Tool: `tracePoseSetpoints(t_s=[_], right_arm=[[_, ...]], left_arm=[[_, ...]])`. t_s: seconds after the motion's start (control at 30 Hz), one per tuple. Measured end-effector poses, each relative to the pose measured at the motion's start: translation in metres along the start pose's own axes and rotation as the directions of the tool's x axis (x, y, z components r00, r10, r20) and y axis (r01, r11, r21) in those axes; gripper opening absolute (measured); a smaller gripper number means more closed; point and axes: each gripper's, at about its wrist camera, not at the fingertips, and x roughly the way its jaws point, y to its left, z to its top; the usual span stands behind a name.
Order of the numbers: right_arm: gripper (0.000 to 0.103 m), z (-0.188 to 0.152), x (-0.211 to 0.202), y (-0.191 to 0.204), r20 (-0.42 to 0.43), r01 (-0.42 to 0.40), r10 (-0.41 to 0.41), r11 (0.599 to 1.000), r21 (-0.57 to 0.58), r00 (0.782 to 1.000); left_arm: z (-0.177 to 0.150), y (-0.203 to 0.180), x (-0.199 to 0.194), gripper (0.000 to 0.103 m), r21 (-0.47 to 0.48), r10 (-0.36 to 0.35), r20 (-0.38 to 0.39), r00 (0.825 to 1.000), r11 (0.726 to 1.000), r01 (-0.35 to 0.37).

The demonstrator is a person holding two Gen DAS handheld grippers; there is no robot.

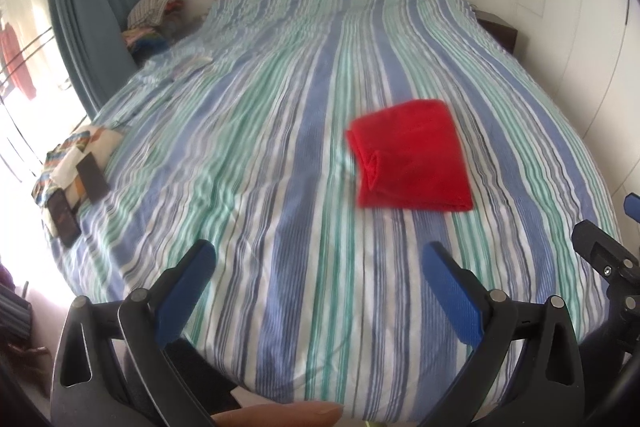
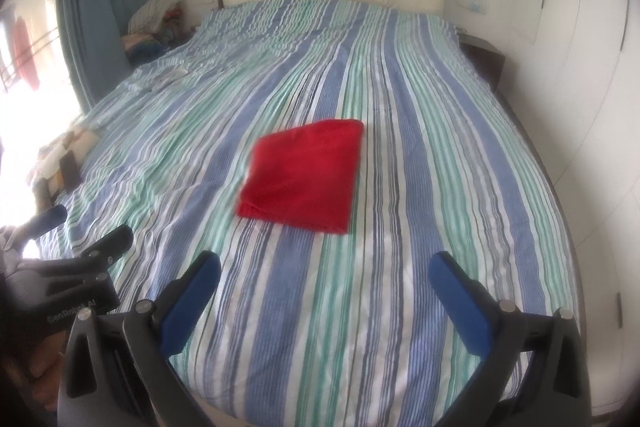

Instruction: Fold small clothes

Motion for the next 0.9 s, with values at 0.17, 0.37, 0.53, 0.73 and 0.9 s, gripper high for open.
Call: tracePoseSetpoints(t_s=[0.17, 0.37, 0.53, 0.73, 0.9], right_arm=[[0.102, -0.001, 0.001, 0.003, 0.003, 0.014, -0.014, 1.0, -0.011, 1.0], [0.102, -0.002, 0.002, 0.007, 0.001, 0.005, -0.005, 1.0, -0.024, 1.0], [0.102, -0.001, 0.0, 0.009, 0.01, 0.013, -0.012, 0.999, -0.032, 1.0], [0.102, -0.002, 0.0, 0.013, 0.009, 0.014, -0.014, 0.999, -0.041, 1.0], [0.102, -0.001, -0.004, 0.015, 0.016, 0.007, -0.007, 0.999, -0.049, 1.0]], left_arm=[[0.001, -0.001, -0.003, 0.103, 0.009, 0.022, 0.004, 1.0, 1.0, -0.022], [0.002, 0.0, -0.004, 0.103, 0.009, 0.042, 0.01, 0.999, 0.999, -0.042], [0.003, 0.001, -0.005, 0.103, 0.006, 0.036, 0.01, 0.999, 0.999, -0.036], [0.003, 0.001, -0.006, 0.103, 0.006, 0.036, 0.01, 0.999, 0.999, -0.036], [0.004, 0.002, -0.008, 0.103, 0.001, 0.033, 0.012, 0.999, 0.999, -0.033]])
